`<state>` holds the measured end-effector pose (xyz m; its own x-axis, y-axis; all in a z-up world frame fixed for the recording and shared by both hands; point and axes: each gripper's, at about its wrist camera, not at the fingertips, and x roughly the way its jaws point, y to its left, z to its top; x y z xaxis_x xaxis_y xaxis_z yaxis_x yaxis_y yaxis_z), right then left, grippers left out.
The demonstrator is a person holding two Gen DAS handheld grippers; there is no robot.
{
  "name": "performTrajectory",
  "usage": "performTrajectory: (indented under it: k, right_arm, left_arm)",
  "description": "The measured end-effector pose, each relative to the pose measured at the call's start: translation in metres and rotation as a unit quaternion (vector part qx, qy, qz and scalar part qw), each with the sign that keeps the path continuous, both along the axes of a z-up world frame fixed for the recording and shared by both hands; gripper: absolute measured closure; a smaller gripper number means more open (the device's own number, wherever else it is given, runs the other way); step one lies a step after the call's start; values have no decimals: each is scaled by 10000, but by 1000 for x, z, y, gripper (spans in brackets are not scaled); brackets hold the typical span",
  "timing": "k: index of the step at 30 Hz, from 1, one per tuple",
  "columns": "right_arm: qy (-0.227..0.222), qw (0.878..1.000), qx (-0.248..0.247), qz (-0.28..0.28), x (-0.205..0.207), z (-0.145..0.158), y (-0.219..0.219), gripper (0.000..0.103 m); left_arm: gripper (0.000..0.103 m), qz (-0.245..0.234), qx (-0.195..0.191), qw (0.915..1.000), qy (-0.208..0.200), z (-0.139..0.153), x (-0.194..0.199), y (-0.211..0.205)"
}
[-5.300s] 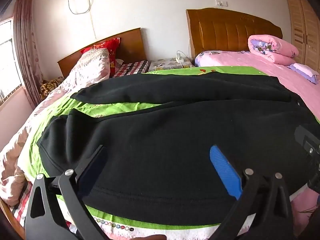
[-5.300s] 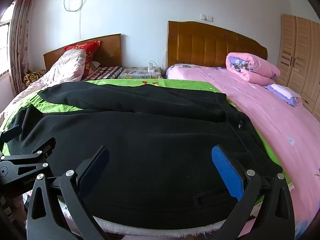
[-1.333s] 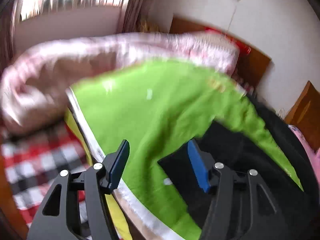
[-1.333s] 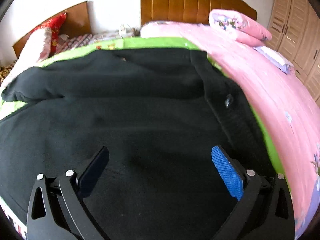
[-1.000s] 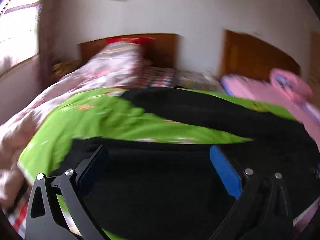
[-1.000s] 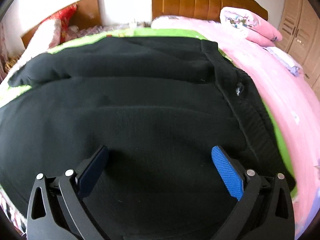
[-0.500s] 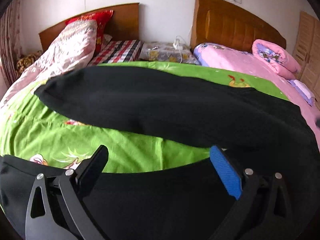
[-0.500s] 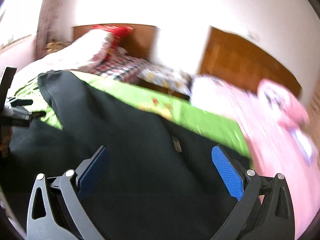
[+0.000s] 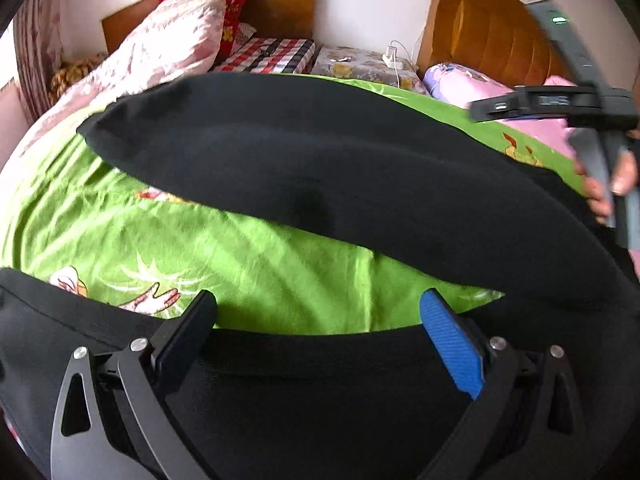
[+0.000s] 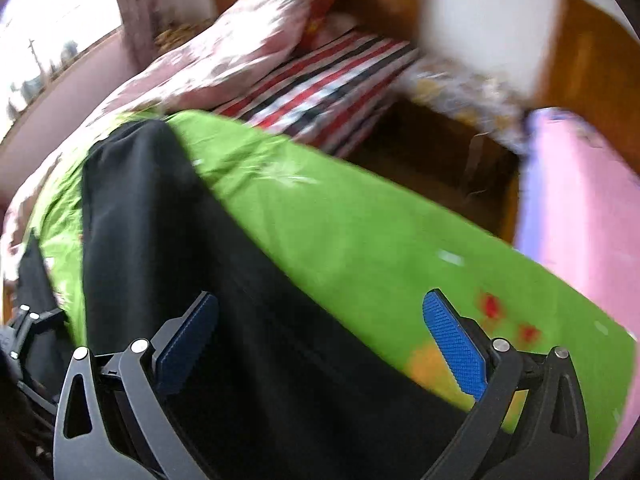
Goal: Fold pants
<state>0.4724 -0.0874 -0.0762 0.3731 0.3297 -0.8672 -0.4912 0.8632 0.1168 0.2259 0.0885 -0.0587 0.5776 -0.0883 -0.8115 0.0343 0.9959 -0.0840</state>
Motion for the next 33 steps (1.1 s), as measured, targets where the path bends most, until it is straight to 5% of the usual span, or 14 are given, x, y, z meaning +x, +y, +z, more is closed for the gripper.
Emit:
performTrajectory:
  k: [4, 7, 9, 13, 16, 21, 24, 27, 29, 33]
  right_arm:
    - [198, 9986, -338, 359, 7, -21, 18, 21]
    - [228, 9985, -120, 488, -5, -16, 13, 31]
    - [258, 9972, 84, 697, -16, -13, 13, 52]
    - [-80, 9963, -170, 844, -47, -8, 10, 55]
    - [-462, 9962, -346, 649, -55, -3, 17, 87]
    - [-1466, 9886, -81, 334, -107, 46, 14, 87]
    - [-2249, 9735, -11, 415, -181, 78, 15, 95]
    - [-2877, 9534, -508, 750, -265, 78, 29, 94]
    - [-2765, 9529, -750, 992, -307, 52, 42, 94]
    - [-2095, 9658, -850, 1273, -334, -5, 48, 98]
  left_arm:
    - [2, 47, -264, 9996, -70, 1, -1, 10]
    - [2, 72, -386, 9992, -120, 2, -2, 14]
    - [2, 92, -465, 9988, -130, 3, -2, 17]
    - [2, 106, -494, 9986, -143, 3, -3, 21]
    - [2, 103, -481, 9987, -160, 2, -4, 22]
    - [2, 243, -776, 9956, -465, 10, -14, 35]
    - [2, 611, -1345, 9840, -997, 26, -34, 66]
    - [2, 947, -2009, 9667, -1272, 37, -62, 96]
    - [2, 957, -2329, 9589, -1311, 39, -81, 103]
    - [2, 482, -2437, 9648, -858, 36, -89, 84]
